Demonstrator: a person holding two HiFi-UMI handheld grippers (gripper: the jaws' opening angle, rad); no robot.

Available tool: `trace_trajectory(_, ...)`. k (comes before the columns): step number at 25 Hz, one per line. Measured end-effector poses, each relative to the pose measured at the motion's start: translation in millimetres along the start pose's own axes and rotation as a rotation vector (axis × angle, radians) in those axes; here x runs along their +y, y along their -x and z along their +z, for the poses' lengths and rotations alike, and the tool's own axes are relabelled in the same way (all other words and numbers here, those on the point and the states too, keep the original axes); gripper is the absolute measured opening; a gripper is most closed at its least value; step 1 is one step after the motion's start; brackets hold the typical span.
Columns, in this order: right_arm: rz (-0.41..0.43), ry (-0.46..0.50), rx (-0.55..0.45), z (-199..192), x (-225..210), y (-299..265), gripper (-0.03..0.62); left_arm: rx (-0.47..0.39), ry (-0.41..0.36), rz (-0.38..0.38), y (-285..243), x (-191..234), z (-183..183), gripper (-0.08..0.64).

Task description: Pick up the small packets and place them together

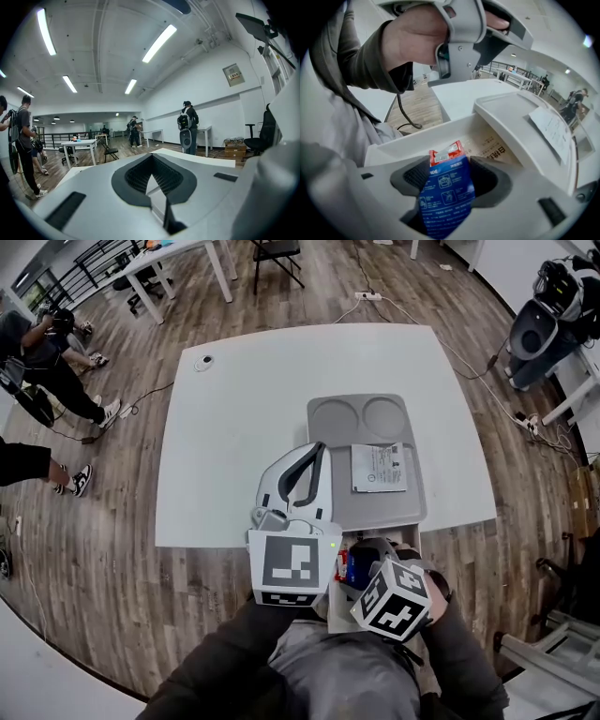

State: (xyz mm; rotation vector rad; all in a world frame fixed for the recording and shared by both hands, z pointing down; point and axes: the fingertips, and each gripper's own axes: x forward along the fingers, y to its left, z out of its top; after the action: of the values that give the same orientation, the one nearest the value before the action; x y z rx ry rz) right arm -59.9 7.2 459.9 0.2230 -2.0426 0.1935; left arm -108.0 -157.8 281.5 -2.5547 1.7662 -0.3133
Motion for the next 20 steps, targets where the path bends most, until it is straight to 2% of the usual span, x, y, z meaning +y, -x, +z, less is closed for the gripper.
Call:
trace_trajectory(3, -0.011, 0.006, -0.009, 3, 1, 3, 0.26, 0.005, 0.003, 0.005, 1, 3, 1, 0.0)
trace_trajectory(5, -0.055, 0.006, -0.023, 5, -4, 9, 0.209, 0.008, 0.005, 0.002, 1, 3, 1, 0.0)
trace_trajectory(6, -0.082, 0.006, -0.028, 5, -8, 12, 0.0, 0.01, 0.006, 0.0, 1, 2, 1, 0.0)
trace_trajectory(8, -0.098, 0.002, -0.034, 4, -9, 15, 0.0, 0.014, 0.006, -0.006, 1, -1, 1, 0.0)
trace_trajectory(20, -0.066, -0.01, -0.08, 11, 9, 25, 0.0, 0.018, 0.016, -0.028, 8, -10, 4, 0.0)
